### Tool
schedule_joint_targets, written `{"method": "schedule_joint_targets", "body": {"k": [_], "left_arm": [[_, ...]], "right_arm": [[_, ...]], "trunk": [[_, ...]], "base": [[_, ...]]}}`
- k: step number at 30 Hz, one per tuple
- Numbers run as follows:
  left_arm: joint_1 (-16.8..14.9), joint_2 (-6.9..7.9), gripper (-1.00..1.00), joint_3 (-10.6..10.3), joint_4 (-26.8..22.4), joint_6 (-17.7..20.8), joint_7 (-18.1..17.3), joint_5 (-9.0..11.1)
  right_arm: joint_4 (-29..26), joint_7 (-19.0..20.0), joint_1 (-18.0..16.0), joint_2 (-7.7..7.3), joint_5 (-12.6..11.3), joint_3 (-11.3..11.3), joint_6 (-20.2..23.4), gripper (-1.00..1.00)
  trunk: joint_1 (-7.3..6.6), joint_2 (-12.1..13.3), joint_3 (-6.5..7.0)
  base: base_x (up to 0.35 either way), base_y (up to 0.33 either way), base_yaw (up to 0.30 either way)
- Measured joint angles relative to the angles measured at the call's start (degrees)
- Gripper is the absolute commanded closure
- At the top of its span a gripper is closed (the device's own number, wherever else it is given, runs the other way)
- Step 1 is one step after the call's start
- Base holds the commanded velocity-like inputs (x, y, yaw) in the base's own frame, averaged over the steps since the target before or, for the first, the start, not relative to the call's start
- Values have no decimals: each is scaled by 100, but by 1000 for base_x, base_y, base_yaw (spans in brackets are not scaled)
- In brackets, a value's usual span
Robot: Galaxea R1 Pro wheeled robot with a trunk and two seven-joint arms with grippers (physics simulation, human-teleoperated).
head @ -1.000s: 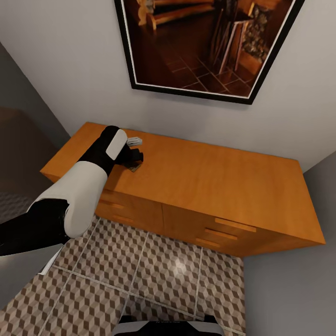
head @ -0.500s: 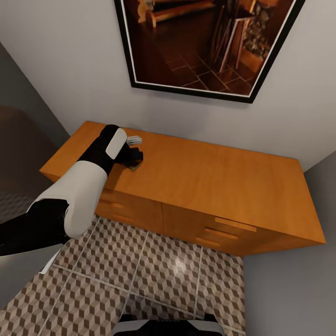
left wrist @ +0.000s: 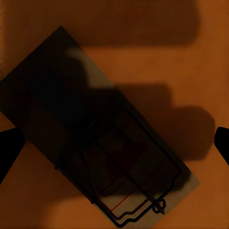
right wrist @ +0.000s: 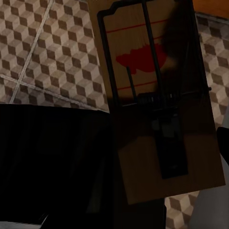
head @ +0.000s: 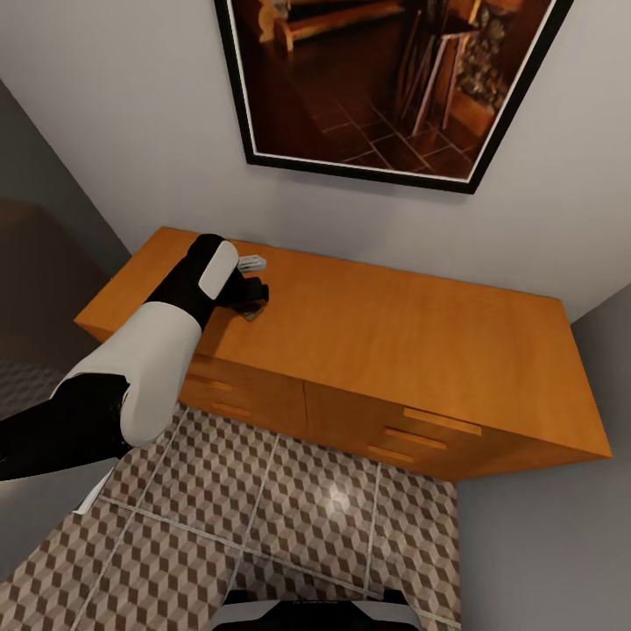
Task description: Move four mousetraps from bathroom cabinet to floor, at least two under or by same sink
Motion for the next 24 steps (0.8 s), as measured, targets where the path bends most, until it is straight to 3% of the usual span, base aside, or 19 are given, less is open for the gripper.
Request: {"method": "schedule_joint_targets", "body": {"k": [4, 5, 10, 24], "left_arm": [[0, 3, 100, -12, 26, 29, 13, -151], [0, 0, 100, -1, 2, -1, 11, 0], [-1, -2, 100, 10, -27, -61, 4, 214], [-1, -2, 100, 8, -32, -74, 8, 232]], "right_arm": [[0, 0, 0, 0, 0, 0, 0, 100], [0, 0, 0, 0, 0, 0, 0, 100], [0, 0, 0, 0, 0, 0, 0, 100], [0, 0, 0, 0, 0, 0, 0, 100]], "trunk": [[1, 1, 0], [0, 0, 0], [0, 0, 0], [1, 1, 0]], "base": [[0, 0, 0], [0, 0, 0], [0, 0, 0], [0, 0, 0]]}}
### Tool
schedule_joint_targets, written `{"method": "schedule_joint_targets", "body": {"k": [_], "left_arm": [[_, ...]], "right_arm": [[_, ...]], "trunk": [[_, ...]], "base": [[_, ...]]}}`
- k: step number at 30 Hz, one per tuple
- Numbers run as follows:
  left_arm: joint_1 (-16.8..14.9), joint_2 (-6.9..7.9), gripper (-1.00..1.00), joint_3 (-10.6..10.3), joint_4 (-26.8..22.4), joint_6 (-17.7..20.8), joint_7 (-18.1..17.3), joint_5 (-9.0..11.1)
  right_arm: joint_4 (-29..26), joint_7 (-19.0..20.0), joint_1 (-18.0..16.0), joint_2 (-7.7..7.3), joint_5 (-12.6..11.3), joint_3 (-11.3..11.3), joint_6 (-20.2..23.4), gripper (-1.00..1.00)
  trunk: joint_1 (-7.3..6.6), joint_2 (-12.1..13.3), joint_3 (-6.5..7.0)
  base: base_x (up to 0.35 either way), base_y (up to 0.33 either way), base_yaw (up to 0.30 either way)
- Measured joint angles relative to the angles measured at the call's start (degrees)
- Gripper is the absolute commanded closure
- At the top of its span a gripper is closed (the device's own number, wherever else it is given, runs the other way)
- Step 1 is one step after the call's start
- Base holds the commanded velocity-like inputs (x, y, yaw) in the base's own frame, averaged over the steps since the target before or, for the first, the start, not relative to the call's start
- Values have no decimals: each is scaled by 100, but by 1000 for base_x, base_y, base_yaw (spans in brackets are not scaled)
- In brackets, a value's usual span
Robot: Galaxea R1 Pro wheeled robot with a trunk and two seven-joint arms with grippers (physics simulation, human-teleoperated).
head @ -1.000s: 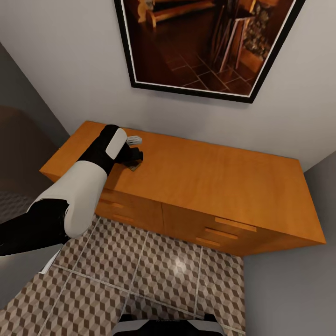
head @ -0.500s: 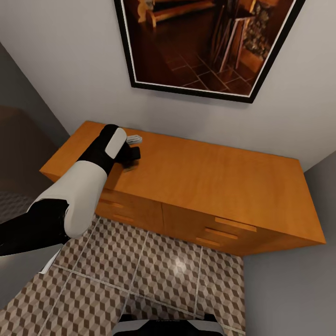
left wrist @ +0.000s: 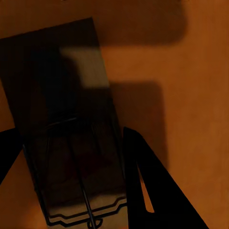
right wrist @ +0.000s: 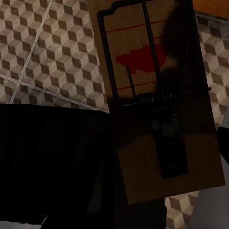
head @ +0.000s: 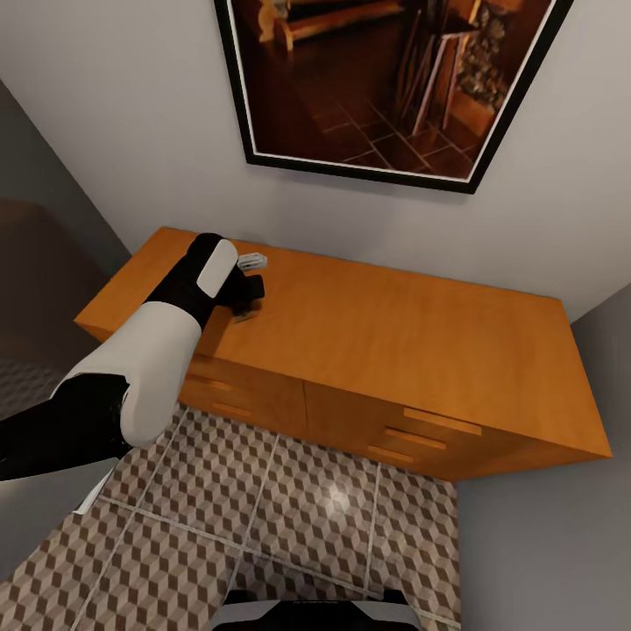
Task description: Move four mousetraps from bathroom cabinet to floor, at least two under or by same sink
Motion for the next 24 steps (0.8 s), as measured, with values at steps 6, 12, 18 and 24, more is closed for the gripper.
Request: {"method": "schedule_joint_targets", "body": {"k": [6, 12, 18, 24], "left_arm": [[0, 5, 100, -1, 0, 2, 0, -3], [1, 7, 100, -2, 0, 2, 2, -11], [0, 10, 100, -9, 70, 17, 8, -87], [5, 13, 100, -8, 161, 48, 13, -162]], "right_arm": [[0, 0, 0, 0, 0, 0, 0, 100], [0, 0, 0, 0, 0, 0, 0, 100], [0, 0, 0, 0, 0, 0, 0, 100], [0, 0, 0, 0, 0, 0, 0, 100]], "trunk": [[0, 0, 0], [0, 0, 0], [0, 0, 24], [2, 3, 73]], "base": [[0, 0, 0], [0, 0, 0], [0, 0, 0], [0, 0, 0]]}}
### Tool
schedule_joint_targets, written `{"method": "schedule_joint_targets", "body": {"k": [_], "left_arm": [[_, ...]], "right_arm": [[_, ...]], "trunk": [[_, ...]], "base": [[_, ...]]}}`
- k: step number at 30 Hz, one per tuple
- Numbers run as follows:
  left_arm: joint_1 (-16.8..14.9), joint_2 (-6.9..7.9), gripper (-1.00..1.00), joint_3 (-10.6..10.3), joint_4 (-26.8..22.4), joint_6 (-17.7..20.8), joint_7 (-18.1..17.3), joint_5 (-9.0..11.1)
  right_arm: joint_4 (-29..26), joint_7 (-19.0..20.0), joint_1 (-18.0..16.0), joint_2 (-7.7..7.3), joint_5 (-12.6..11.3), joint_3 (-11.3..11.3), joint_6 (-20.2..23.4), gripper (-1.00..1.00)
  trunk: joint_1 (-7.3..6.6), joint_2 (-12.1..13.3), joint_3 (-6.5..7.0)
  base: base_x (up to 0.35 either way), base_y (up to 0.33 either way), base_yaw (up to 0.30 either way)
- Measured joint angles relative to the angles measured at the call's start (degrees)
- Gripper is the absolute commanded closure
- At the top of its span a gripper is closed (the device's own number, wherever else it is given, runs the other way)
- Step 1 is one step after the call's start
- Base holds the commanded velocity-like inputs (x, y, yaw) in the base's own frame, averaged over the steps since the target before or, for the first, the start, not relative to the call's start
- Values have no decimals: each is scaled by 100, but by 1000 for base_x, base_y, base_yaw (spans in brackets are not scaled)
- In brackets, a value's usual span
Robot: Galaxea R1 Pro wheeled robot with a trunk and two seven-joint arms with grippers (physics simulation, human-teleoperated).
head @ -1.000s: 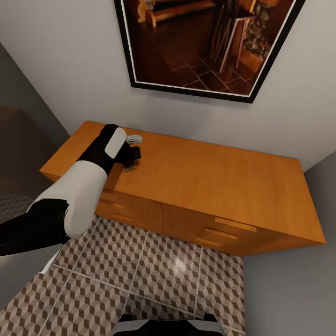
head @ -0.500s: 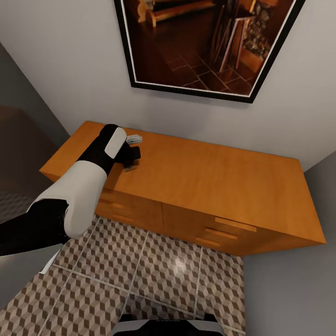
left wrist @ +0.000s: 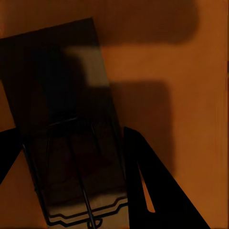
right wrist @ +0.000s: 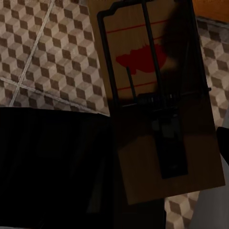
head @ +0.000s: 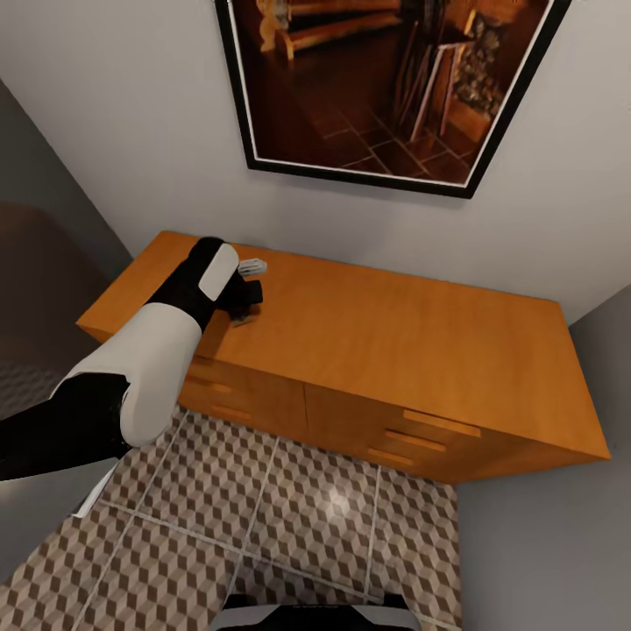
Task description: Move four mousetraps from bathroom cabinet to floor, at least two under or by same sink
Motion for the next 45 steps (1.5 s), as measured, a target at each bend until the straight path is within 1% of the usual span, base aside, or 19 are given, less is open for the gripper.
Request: {"method": "schedule_joint_targets", "body": {"k": [27, 31, 38, 45], "left_arm": [[45, -1, 100, -1, 12, 0, 7, 0], [50, 0, 100, -1, 12, 0, 7, 0], [50, 0, 100, -1, 13, 2, 8, 1], [51, 0, 100, -1, 14, 4, 8, 0]], "right_arm": [[-1, 0, 0, -7, 1, 1, 0, 100], [-3, 0, 0, -1, 0, 0, 0, 100], [-5, 0, 0, 0, 0, 0, 0, 100], [-1, 0, 0, 0, 0, 0, 1, 100]], "trunk": [[0, 0, 241], [3, 1, 270], [4, 1, 278], [4, 1, 278]], "base": [[-2, 0, 0], [-196, 0, 0], [-314, 5, 0], [-311, 114, 0]]}}
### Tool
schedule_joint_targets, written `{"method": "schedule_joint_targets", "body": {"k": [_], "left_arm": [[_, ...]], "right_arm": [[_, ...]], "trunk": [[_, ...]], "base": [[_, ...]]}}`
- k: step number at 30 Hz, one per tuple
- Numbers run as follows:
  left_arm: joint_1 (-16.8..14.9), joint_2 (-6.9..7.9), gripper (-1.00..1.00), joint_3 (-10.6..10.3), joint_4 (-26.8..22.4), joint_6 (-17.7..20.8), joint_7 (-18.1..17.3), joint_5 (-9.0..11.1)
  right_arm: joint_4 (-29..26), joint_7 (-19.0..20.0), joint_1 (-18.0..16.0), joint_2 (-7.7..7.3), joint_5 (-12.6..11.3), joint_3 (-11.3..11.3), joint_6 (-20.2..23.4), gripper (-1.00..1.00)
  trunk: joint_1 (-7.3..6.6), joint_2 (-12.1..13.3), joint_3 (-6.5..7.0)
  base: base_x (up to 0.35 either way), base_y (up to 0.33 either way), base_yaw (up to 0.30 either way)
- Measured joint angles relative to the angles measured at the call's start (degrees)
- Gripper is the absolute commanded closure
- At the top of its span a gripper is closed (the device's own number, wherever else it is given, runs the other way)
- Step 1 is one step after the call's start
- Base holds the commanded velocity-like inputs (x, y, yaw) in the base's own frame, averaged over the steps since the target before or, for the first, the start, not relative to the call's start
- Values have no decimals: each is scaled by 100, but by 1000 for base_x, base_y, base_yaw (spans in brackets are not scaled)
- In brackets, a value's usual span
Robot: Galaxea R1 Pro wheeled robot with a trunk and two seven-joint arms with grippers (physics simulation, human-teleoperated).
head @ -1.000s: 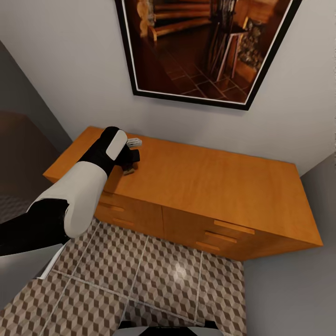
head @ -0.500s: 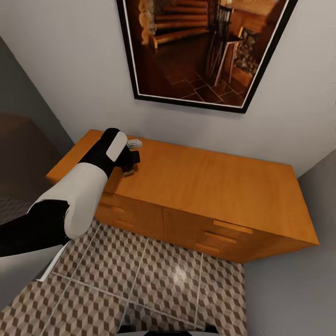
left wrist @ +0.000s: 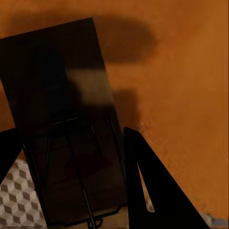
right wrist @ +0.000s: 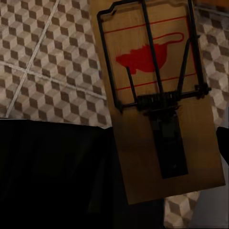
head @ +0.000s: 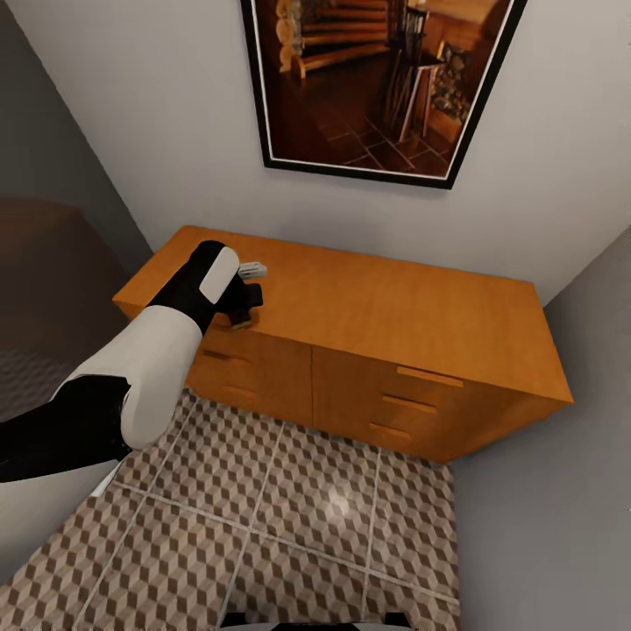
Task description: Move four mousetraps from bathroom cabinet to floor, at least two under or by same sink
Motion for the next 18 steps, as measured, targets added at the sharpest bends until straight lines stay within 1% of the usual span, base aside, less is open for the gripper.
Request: {"method": "schedule_joint_targets", "body": {"k": [11, 18], "left_arm": [[8, 0, 100, 0, -3, -2, 0, 0], [24, 0, 100, 0, 3, -3, 0, 0]], "right_arm": [[1, 0, 0, 0, 0, 0, 0, 100], [1, 0, 0, 0, 0, 0, 0, 100]], "trunk": [[0, 0, 0], [0, 0, 0]], "base": [[-261, 194, 0], [-274, 165, 0]]}}
